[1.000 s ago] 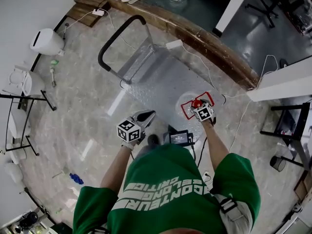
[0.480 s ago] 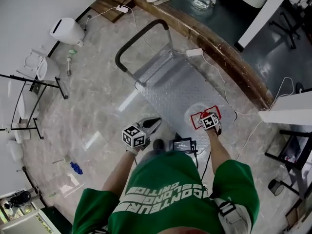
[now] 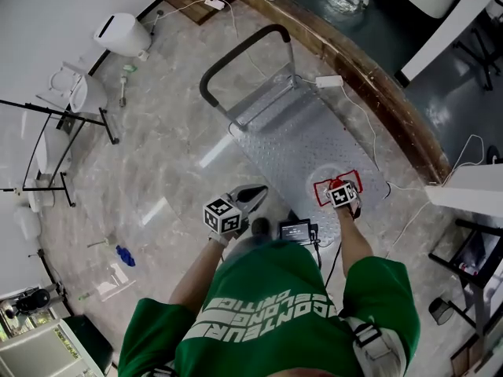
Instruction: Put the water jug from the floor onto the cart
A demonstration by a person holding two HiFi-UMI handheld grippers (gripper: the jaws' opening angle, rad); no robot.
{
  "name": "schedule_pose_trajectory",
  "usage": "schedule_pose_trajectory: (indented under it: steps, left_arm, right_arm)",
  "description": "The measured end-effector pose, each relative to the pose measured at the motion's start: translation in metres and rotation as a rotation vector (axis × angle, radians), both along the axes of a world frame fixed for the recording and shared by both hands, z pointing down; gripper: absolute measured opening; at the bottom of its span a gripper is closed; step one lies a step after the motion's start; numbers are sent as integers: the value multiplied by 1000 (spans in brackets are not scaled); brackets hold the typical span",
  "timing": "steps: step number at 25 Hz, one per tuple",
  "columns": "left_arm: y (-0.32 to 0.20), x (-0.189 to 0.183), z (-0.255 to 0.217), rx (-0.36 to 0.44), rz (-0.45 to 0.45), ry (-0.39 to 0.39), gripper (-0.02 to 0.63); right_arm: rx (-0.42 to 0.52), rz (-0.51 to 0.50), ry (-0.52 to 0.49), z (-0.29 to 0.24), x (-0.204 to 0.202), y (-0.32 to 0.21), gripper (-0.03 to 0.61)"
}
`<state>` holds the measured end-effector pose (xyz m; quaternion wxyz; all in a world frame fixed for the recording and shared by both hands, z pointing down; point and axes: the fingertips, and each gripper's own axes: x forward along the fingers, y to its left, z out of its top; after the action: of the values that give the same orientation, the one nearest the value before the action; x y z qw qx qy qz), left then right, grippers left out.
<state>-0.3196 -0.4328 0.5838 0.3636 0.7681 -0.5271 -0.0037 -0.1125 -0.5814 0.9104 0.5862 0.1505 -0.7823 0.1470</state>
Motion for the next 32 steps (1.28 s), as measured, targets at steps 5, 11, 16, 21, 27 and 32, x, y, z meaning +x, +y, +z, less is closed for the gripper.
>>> schedule_pose_trajectory:
  steps: [5, 11, 16, 21, 27, 32]
  left_arm:
    - [6, 0, -3, 15, 0, 3, 6]
    - [16, 0, -10, 51, 22, 9, 5]
    - [34, -6, -17, 93, 29, 13, 5]
    - [51, -19, -26, 141, 27, 30, 6]
    - [73, -24, -37, 201, 80, 61, 6]
    - [90, -4, -38, 220, 171, 85, 6]
  right_arm:
    - [-31, 18, 52, 10, 16, 13, 299]
    - [11, 132, 156, -16, 42, 1, 301]
    - [28, 208, 92, -60, 53, 13, 299]
    - [246, 252, -135, -136, 39, 7, 249]
    - [421, 324, -307, -239, 34, 39, 119]
    - [536, 342, -478, -317, 42, 91, -8]
